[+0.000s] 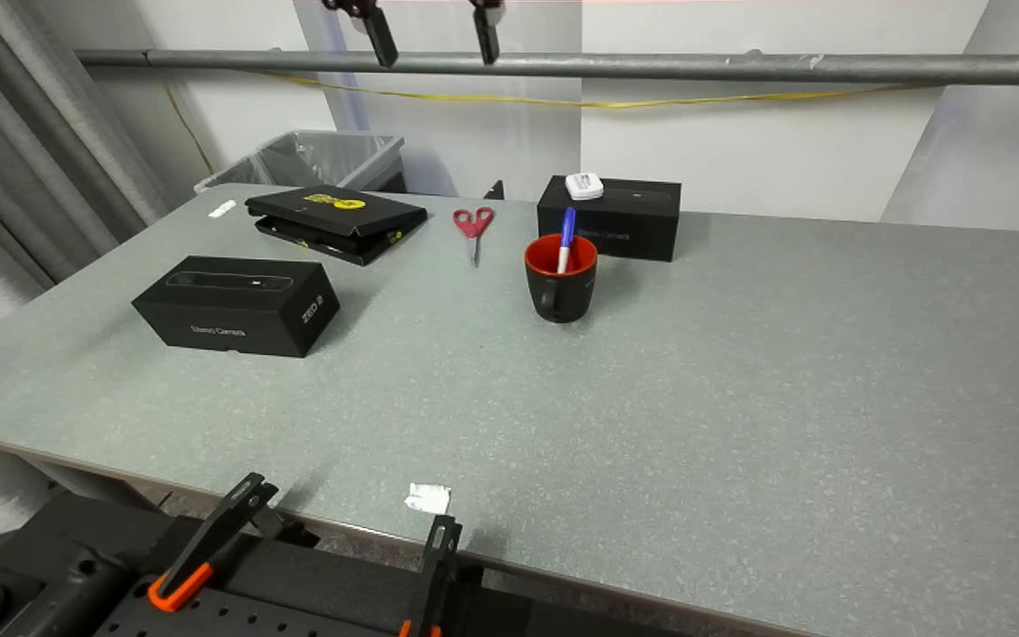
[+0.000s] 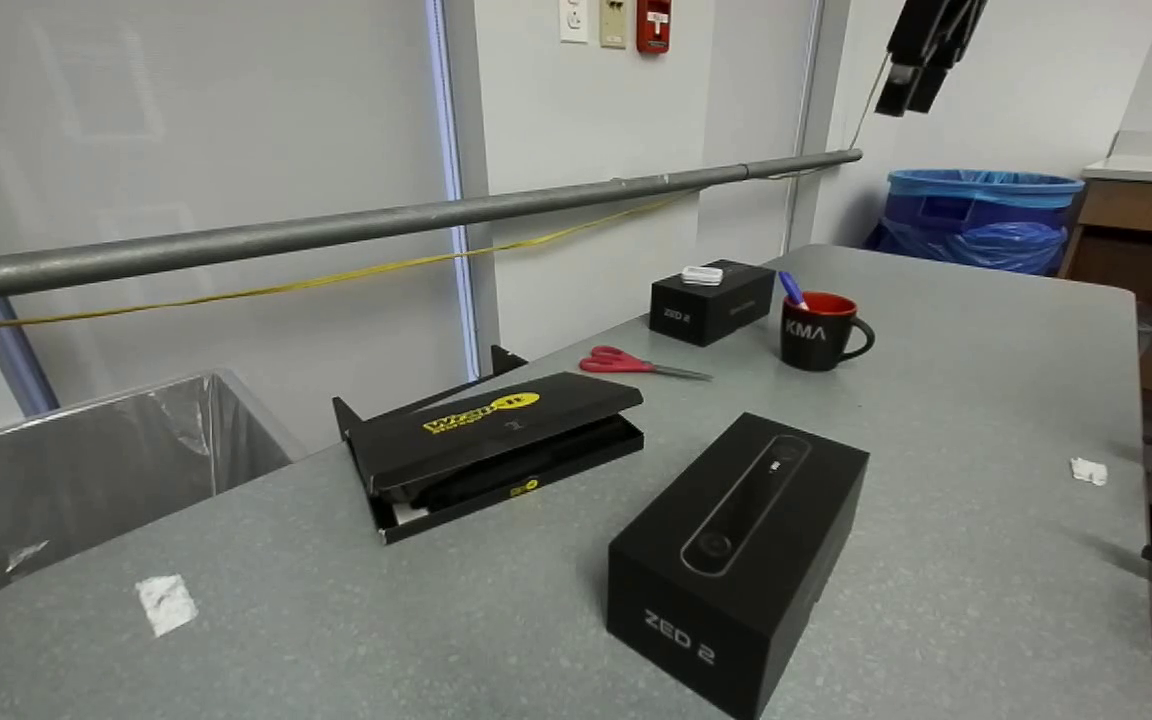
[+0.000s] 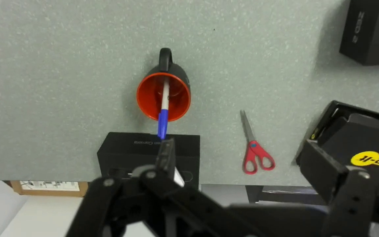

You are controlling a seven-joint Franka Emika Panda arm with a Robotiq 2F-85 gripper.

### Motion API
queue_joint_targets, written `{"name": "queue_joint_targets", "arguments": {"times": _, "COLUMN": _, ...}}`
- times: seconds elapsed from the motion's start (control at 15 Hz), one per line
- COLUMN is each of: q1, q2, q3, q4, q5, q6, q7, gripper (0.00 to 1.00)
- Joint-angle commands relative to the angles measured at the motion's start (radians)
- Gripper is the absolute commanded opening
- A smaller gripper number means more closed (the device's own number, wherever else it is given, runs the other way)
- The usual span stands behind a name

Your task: Take the marker out of the cup and put it on the table

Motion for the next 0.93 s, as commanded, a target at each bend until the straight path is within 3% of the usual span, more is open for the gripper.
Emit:
{"name": "queue_joint_targets", "arguments": {"times": 0.0, "q1": -0.01, "q2": 0.144, "q3": -0.027, "q4": 0.121, "q5": 0.059, "q6": 0.014, "q7": -0.024, "gripper": 1.0}}
{"name": "queue_joint_targets", "arguments": {"times": 0.07, "q1": -0.016, "q2": 0.084, "q3": -0.01, "q4": 0.049, "q5": 0.018, "q6": 0.026, "q7": -0.003, "gripper": 1.0}}
{"name": "queue_joint_targets", "arguments": {"times": 0.4, "q1": -0.017, "q2": 0.14, "q3": -0.018, "q4": 0.105, "q5": 0.037, "q6": 0.025, "q7": -0.004, "gripper": 1.0}}
{"name": "queue_joint_targets", "arguments": {"times": 0.87, "q1": -0.037, "q2": 0.399, "q3": -0.027, "q4": 0.155, "q5": -0.078, "q6": 0.235, "q7": 0.05, "gripper": 1.0}}
